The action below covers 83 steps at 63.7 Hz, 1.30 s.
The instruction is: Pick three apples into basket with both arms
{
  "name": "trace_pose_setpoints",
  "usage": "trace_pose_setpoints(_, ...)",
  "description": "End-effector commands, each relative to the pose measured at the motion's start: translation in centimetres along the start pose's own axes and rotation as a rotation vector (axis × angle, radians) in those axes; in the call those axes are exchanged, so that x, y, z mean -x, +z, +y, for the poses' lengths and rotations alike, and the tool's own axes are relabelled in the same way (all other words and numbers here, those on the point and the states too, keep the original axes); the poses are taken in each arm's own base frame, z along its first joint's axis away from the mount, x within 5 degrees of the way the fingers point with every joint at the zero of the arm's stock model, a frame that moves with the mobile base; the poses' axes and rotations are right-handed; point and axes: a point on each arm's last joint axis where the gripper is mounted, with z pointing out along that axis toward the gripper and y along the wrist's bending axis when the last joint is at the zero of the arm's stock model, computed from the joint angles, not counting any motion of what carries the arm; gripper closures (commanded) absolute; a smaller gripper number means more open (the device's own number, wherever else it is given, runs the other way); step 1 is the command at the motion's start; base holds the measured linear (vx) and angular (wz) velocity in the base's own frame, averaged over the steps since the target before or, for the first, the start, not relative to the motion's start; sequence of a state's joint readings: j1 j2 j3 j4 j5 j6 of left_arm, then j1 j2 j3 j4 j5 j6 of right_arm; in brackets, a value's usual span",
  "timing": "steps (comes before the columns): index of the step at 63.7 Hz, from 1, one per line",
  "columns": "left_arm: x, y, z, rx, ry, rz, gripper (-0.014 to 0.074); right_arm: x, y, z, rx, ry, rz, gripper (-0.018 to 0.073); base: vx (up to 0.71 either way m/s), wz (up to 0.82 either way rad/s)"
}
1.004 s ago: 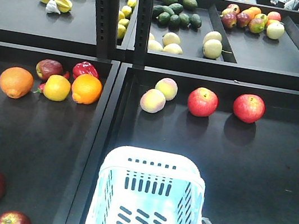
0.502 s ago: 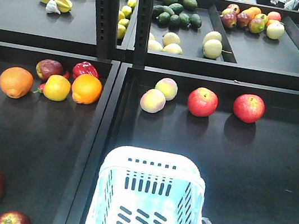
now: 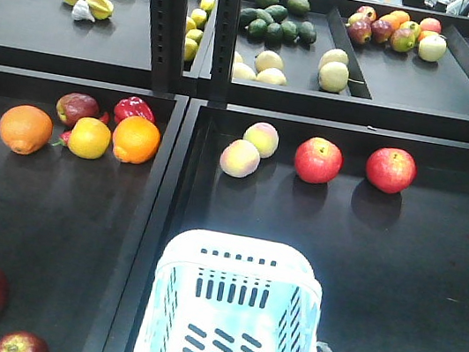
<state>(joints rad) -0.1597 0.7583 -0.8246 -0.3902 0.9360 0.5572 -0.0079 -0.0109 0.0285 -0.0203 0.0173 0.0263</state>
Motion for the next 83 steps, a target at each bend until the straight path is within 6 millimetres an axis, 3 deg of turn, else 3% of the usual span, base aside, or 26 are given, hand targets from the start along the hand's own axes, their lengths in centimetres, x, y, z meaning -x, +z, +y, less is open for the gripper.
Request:
trace_pose_setpoints(1,2.0,1.0,-0.6,-0.081,0.138,-0.08,-0.0093,0.3,-0.1,0.0,0.001,-0.011,-0.068,0.0568,0.0,0.0)
trace_pose_setpoints(20,4.0,5.9,-2.3,-0.172,0.46,-0.098,-0.008,0.3,-0.1,0.0,0.001,-0.011,-0.068,0.0568,0.0,0.0)
trace_pose_setpoints(37,8.6,8.4,-4.1,-0.209,0.641,-0.101,-0.007,0.3,-0.1,0.0,0.001,-0.011,-0.068,0.0568,0.0,0.0)
trace_pose_setpoints(43,9.5,10.2,-5.3,-0.249,0.7,-0.064,-0.0066,0.3,-0.1,0.0,0.001,-0.011,-0.068,0.0568,0.0,0.0)
trace_pose_setpoints(61,10.4,16.0,-8.4,-0.321,0.829,0.042,-0.0053,0.3,-0.1,0.0,0.001,-0.011,-0.071,0.0568,0.0,0.0)
trace_pose_setpoints(83,10.7,21.0,-9.4,-0.363,0.842,0.132,-0.003,0.3,-0.1,0.0,0.001,-0.011,-0.071,0.0568,0.0,0.0)
